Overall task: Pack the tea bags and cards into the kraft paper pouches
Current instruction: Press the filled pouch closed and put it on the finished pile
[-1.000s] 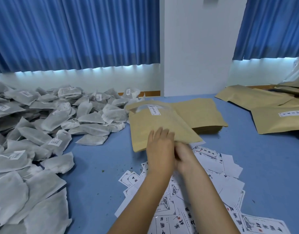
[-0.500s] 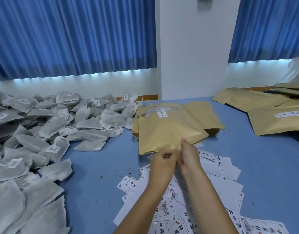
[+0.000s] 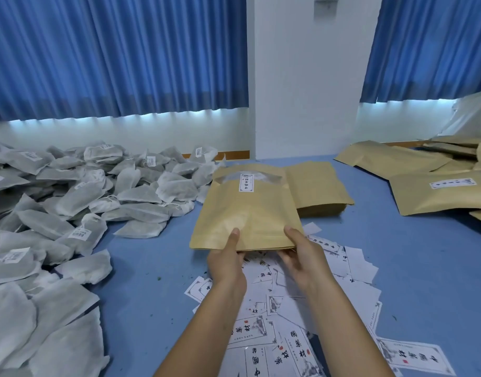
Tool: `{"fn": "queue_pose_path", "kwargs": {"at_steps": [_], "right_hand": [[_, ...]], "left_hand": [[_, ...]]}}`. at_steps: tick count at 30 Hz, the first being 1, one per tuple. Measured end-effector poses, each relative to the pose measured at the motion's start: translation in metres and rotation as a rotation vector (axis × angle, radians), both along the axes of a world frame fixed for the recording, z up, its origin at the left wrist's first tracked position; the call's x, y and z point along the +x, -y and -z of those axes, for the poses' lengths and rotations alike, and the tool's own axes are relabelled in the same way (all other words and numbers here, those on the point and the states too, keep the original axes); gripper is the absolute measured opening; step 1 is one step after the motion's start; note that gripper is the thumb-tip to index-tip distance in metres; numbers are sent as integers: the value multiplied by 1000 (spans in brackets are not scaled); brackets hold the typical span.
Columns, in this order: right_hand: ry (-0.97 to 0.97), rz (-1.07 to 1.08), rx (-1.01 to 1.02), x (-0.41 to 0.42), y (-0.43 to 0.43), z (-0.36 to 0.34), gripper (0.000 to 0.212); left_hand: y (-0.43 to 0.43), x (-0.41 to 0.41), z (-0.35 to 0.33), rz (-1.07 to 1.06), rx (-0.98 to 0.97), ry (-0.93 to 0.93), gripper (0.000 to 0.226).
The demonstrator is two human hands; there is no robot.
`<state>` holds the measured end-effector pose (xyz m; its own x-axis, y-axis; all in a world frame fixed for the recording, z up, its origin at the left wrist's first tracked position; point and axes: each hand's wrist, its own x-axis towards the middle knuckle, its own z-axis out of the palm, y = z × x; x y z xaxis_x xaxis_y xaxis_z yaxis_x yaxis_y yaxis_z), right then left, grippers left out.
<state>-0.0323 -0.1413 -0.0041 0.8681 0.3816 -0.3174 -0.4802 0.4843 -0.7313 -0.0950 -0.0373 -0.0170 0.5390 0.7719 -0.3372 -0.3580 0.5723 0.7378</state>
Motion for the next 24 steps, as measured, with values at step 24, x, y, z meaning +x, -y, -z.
{"fn": "queue_pose_path", "kwargs": {"at_steps": [24], "right_hand": [[185,-37,-273,2,-5,5,22]], "left_hand": [[-17,-4,1,-79,-89,41,17]]}}
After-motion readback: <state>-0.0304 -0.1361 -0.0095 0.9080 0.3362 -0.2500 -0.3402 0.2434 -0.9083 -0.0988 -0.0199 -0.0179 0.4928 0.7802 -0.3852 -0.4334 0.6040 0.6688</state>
